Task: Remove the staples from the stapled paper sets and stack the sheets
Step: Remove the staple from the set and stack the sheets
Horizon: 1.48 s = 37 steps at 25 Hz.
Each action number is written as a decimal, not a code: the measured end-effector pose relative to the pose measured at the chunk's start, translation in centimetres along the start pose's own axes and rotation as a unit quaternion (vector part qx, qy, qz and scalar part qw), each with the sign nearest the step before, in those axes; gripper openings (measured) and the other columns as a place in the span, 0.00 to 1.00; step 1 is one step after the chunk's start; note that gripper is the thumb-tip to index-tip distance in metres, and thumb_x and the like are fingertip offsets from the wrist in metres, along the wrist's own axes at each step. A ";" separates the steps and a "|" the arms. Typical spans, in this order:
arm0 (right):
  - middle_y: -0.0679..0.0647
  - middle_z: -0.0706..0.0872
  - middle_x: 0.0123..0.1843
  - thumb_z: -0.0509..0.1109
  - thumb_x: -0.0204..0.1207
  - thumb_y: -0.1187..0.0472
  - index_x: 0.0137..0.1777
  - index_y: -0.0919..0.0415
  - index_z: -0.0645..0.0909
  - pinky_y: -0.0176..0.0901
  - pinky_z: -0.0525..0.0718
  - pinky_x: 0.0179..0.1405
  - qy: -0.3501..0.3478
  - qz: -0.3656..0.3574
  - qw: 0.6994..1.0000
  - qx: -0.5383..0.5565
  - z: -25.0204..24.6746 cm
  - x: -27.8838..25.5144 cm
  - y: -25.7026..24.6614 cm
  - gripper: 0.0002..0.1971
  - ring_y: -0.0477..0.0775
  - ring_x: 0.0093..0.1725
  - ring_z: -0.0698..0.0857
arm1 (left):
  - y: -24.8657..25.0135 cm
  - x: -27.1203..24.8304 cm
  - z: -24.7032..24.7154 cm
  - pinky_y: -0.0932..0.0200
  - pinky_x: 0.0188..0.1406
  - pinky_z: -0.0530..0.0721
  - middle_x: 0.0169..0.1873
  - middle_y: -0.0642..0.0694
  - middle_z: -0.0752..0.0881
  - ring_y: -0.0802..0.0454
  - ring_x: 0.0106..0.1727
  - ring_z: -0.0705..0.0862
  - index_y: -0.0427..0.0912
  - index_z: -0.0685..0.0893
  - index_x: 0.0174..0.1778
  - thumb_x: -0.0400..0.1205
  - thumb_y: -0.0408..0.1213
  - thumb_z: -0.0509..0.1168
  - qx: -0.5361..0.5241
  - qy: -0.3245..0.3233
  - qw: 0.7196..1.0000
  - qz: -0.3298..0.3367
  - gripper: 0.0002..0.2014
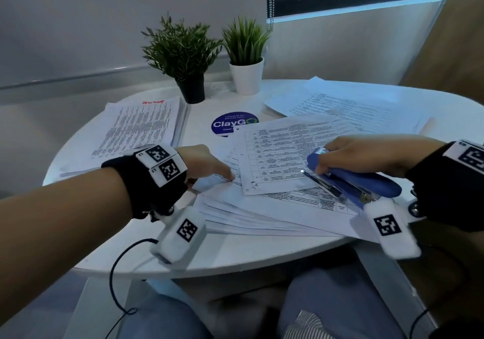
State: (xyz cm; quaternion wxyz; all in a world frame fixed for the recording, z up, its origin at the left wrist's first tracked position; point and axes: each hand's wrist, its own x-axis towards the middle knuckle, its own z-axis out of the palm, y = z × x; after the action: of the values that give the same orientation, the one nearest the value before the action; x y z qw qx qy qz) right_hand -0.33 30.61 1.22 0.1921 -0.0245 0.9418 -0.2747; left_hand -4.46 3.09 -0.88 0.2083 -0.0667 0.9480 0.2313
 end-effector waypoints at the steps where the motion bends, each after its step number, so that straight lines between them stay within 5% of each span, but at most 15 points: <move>1: 0.54 0.86 0.30 0.71 0.73 0.51 0.35 0.58 0.80 0.43 0.76 0.34 -0.004 0.001 1.000 0.009 0.0 -0.2 -0.1 0.12 0.52 0.29 0.81 | 0.0 0.0 0.1 0.62 0.28 0.67 0.17 0.48 0.70 0.48 0.23 0.68 0.42 0.72 0.27 0.74 0.50 0.75 -0.008 -0.002 1.000 0.003 0.22; 4: 0.55 0.86 0.30 0.71 0.72 0.51 0.35 0.58 0.80 0.43 0.77 0.35 -0.010 0.002 1.000 0.017 0.1 -0.3 -0.1 0.12 0.52 0.29 0.82 | -0.1 0.2 0.1 0.58 0.28 0.72 0.27 0.38 0.77 0.44 0.26 0.74 0.36 0.77 0.35 0.79 0.40 0.71 -0.116 -0.007 0.993 0.029 0.14; 7: 0.56 0.88 0.36 0.71 0.70 0.46 0.37 0.57 0.81 0.47 0.79 0.40 -0.010 0.003 1.000 -0.015 0.4 -0.1 -0.1 0.14 0.54 0.33 0.83 | -0.3 -0.3 0.5 0.65 0.14 0.65 0.20 0.40 0.74 0.47 0.15 0.69 0.35 0.75 0.41 0.84 0.31 0.66 -0.189 0.019 0.980 0.060 0.07; 11: 0.52 0.84 0.34 0.69 0.72 0.42 0.36 0.55 0.78 0.46 0.76 0.39 0.016 0.014 0.995 -0.094 0.3 -0.1 -0.2 0.16 0.52 0.33 0.81 | -1.6 -1.7 1.0 0.67 0.14 0.65 0.14 0.44 0.76 0.52 0.09 0.67 0.39 0.77 0.53 0.84 0.26 0.63 -0.291 0.057 0.953 0.067 0.06; 16: 0.51 0.80 0.34 0.70 0.74 0.44 0.35 0.55 0.75 0.43 0.72 0.36 0.021 0.033 0.992 -0.118 -0.3 -0.7 0.1 0.16 0.51 0.32 0.77 | -4.4 -3.7 -0.3 0.71 0.08 0.66 0.45 0.34 0.88 0.59 0.09 0.72 0.38 0.78 0.63 0.85 0.22 0.60 -0.380 0.111 0.916 0.065 0.13; 21: 0.49 0.77 0.32 0.70 0.75 0.44 0.34 0.56 0.72 0.41 0.70 0.35 0.028 0.020 0.992 -0.123 -0.1 -0.8 0.3 0.18 0.49 0.31 0.74 | -9.6 -4.2 -2.6 0.72 0.12 0.63 0.45 0.29 0.87 0.54 0.12 0.66 0.40 0.78 0.67 0.85 0.24 0.60 -0.431 0.221 0.874 0.044 0.16; 25: 0.48 0.79 0.31 0.69 0.73 0.43 0.34 0.55 0.74 0.42 0.73 0.37 0.027 0.013 0.990 -0.136 0.4 -0.7 0.1 0.18 0.48 0.32 0.77 | -12.8 -5.3 -6.1 0.57 0.35 0.77 0.46 0.45 0.90 0.44 0.43 0.80 0.41 0.81 0.64 0.86 0.24 0.58 -0.508 0.307 0.802 0.072 0.15; 28: 0.47 0.80 0.33 0.67 0.72 0.39 0.35 0.54 0.74 0.42 0.73 0.38 0.015 0.001 0.986 -0.164 0.8 -1.0 -0.8 0.18 0.47 0.34 0.77 | -12.9 -6.7 -8.2 0.59 0.42 0.83 0.44 0.54 0.92 0.48 0.47 0.85 0.45 0.84 0.56 0.87 0.25 0.56 -0.549 0.322 0.764 0.108 0.14; 30: 0.47 0.81 0.35 0.66 0.73 0.39 0.35 0.54 0.73 0.41 0.74 0.38 -0.003 -0.012 0.982 -0.190 1.3 -1.4 -1.7 0.18 0.46 0.34 0.78 | -11.8 -7.5 -8.4 0.61 0.46 0.84 0.50 0.51 0.90 0.53 0.48 0.88 0.46 0.84 0.55 0.87 0.25 0.56 -0.558 0.302 0.762 0.128 0.14; 33: 0.46 0.80 0.34 0.63 0.74 0.39 0.35 0.53 0.71 0.40 0.74 0.37 -0.027 -0.035 0.977 -0.207 2.1 -2.2 -2.9 0.17 0.46 0.33 0.76 | -10.1 -7.4 -6.9 0.58 0.52 0.85 0.58 0.43 0.88 0.48 0.56 0.88 0.39 0.81 0.67 0.87 0.25 0.56 -0.558 0.263 0.770 0.160 0.16; 37: 0.46 0.79 0.33 0.65 0.75 0.40 0.36 0.53 0.72 0.40 0.72 0.36 -0.036 -0.038 0.988 -0.148 2.1 -2.9 -3.0 0.17 0.45 0.31 0.74 | -8.3 -6.2 -3.8 0.50 0.61 0.83 0.57 0.42 0.90 0.45 0.57 0.88 0.38 0.82 0.63 0.86 0.22 0.57 -0.543 0.238 0.790 0.156 0.15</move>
State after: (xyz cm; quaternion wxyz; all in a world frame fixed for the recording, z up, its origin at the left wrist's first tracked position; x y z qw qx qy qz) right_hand 2.95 27.38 2.17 0.2098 -0.0988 0.9629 -0.1382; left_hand 1.63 -5.79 1.40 -0.1332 -0.0728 0.6835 0.7140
